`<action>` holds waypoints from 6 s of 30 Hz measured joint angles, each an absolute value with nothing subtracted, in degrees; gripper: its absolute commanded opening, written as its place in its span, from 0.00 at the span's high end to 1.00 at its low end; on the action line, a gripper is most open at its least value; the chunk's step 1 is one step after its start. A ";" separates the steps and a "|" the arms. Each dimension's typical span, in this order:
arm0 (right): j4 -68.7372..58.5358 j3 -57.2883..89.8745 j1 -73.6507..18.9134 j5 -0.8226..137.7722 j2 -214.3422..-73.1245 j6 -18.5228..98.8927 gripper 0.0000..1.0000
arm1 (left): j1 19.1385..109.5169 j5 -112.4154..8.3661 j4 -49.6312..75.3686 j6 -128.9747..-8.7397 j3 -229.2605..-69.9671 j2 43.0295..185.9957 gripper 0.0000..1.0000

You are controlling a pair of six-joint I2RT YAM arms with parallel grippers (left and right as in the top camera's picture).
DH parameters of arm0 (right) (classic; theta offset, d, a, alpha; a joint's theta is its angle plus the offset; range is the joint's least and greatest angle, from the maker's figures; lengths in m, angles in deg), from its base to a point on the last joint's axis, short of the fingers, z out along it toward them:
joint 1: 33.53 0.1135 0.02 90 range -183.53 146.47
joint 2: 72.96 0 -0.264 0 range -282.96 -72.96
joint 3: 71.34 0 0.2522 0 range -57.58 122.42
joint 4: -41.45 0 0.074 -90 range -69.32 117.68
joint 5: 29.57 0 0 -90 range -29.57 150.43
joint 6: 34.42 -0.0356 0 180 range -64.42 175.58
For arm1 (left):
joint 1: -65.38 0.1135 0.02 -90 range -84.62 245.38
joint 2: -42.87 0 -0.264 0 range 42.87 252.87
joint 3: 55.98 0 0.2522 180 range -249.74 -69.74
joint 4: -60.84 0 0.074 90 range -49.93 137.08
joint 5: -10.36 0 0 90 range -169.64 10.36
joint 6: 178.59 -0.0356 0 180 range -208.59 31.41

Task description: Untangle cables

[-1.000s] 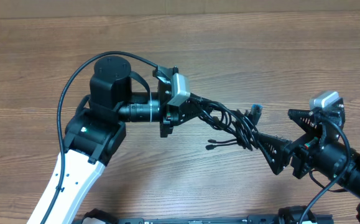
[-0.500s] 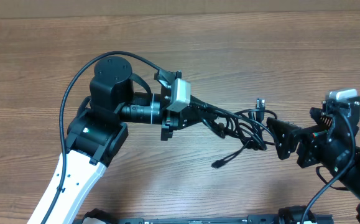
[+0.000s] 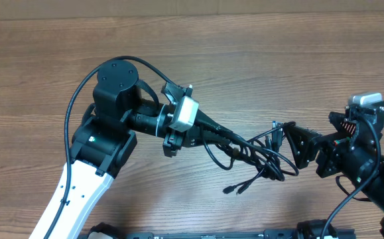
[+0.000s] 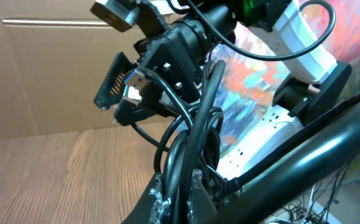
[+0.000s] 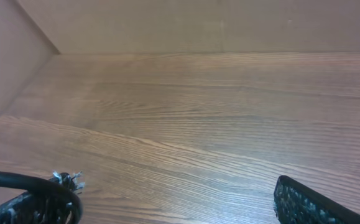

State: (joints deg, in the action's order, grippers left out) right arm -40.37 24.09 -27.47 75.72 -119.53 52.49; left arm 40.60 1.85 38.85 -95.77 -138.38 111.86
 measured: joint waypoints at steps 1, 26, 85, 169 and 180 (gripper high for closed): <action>-40.50 24.09 -27.45 74.34 -119.59 51.73 0.00 | 40.60 1.85 38.85 -95.77 -138.38 111.86 0.96; -47.84 24.09 -27.49 46.13 -125.30 34.96 0.00 | 40.67 -7.20 30.87 -92.69 -138.40 111.84 0.96; -41.74 24.06 -27.51 86.52 -129.32 42.33 0.68 | 31.60 -41.75 39.17 -56.98 -138.40 111.81 0.95; -49.92 24.22 -27.53 83.98 -129.58 51.42 0.50 | 31.25 -56.53 34.98 -54.53 -138.47 111.18 0.96; -46.75 24.22 -27.53 80.92 -129.58 47.44 0.48 | 31.25 -44.24 37.58 -64.02 -138.47 111.18 0.96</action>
